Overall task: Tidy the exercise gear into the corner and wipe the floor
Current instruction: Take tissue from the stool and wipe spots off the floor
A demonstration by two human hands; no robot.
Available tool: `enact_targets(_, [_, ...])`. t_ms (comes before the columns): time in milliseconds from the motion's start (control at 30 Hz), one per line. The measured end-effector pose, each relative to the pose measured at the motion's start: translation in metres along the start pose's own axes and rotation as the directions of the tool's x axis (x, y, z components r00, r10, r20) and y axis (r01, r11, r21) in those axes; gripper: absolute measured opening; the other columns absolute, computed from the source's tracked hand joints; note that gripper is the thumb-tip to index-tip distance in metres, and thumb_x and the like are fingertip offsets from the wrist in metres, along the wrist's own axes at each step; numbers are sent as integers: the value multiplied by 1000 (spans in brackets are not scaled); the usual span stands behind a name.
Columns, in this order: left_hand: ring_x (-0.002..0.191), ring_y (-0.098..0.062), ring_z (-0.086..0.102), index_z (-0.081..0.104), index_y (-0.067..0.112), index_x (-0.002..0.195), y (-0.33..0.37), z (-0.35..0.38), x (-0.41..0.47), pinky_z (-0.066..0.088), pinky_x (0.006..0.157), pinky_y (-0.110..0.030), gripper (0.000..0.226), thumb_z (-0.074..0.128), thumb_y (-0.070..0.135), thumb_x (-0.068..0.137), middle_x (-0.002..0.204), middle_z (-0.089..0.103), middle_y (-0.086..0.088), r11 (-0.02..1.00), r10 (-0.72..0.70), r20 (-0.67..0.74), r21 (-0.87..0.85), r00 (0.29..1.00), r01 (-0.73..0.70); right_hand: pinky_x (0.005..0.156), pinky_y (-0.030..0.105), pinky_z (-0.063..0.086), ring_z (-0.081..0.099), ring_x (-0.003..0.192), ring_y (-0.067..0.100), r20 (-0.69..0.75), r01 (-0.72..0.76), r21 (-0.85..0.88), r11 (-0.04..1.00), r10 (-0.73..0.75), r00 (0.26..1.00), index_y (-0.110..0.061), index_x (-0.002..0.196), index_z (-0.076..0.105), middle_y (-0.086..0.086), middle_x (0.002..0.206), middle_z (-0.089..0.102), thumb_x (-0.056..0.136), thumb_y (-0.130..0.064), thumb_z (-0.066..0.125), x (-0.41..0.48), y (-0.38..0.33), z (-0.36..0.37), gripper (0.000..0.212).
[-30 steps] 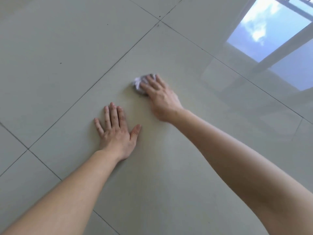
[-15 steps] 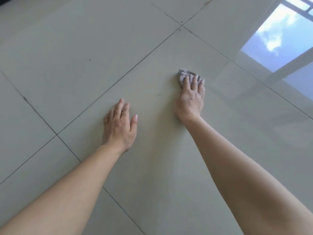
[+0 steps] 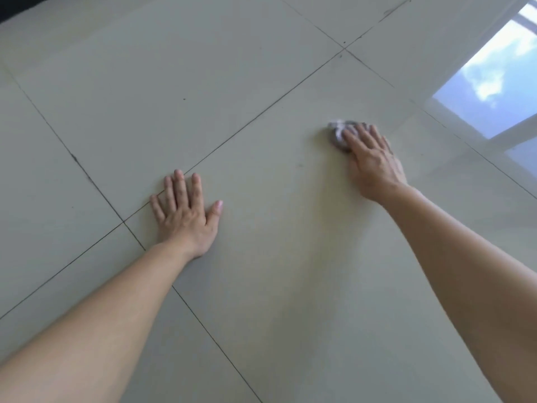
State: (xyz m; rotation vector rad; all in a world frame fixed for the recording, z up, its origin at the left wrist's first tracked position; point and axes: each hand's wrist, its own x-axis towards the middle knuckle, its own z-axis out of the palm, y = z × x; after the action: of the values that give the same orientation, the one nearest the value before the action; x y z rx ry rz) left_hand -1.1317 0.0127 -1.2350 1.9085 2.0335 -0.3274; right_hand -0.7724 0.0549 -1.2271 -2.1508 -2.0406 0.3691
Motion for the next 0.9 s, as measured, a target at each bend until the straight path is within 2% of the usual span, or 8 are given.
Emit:
enact_targets(100, [146,-25,-28,-15,20,155,-1,1,-2,-16,117,-52,76,13,61,97,160,-28,-9,1000,10,-5,-1,1000,-10,125,39,4,3,153,32,-44,-598,93,796,603,796,-19,157,23,9,166,11,92,-14,39,17,14,-9,67])
enact_targets(167, [147,-25,-28,-14,20,155,-2,0,-1,-15,117,-53,76,14,60,97,160,-28,-9,1000,15,-8,1,1000,-15,124,39,0,-2,153,33,-29,-717,108,689,723,691,-16,158,17,12,166,5,92,-14,41,37,-18,1,71])
enact_targets(233, [146,-25,-29,-15,21,155,-1,0,-1,-15,117,-52,75,14,59,98,160,-29,-8,1000,12,4,6,1000,-12,124,42,0,-3,153,35,-5,-584,108,804,588,809,-16,159,14,13,166,5,92,-11,39,55,-68,16,71])
enact_targets(333, [146,-23,-30,-17,22,154,-1,-2,0,-17,117,-51,74,14,59,98,159,-31,-7,1000,7,30,-14,1000,-7,124,43,4,5,152,32,62,-24,44,999,21,998,-25,157,19,8,164,16,93,-8,37,57,-159,38,69])
enact_targets(400, [146,-23,-30,-17,23,154,-1,-1,-1,-17,117,-51,74,14,58,98,160,-30,-6,1000,7,34,-26,999,-6,124,39,4,5,153,29,204,345,40,938,-346,916,-30,156,21,3,166,14,97,-9,34,39,-202,41,64])
enact_targets(500, [148,-22,-24,-6,20,157,-2,1,-5,-13,118,-51,72,10,57,98,162,-23,-7,999,-3,-45,-50,999,1,124,37,0,2,154,23,265,479,77,874,-482,836,-29,157,22,-2,167,10,101,-14,33,25,-184,36,59])
enact_targets(700, [149,-21,-20,-6,13,156,57,-17,13,-12,118,-50,83,19,64,96,162,-22,-7,984,129,-167,-102,978,-147,124,40,12,15,152,30,23,-56,42,998,55,998,-25,154,33,3,164,22,102,-20,37,29,15,-11,53])
enact_targets(900, [144,-22,-33,-26,14,150,142,-37,71,-18,115,-57,124,29,92,72,158,-33,-8,992,118,93,-59,989,-113,125,38,7,5,154,27,-16,-580,89,810,584,812,-20,156,25,7,166,13,95,-13,34,37,103,-47,62])
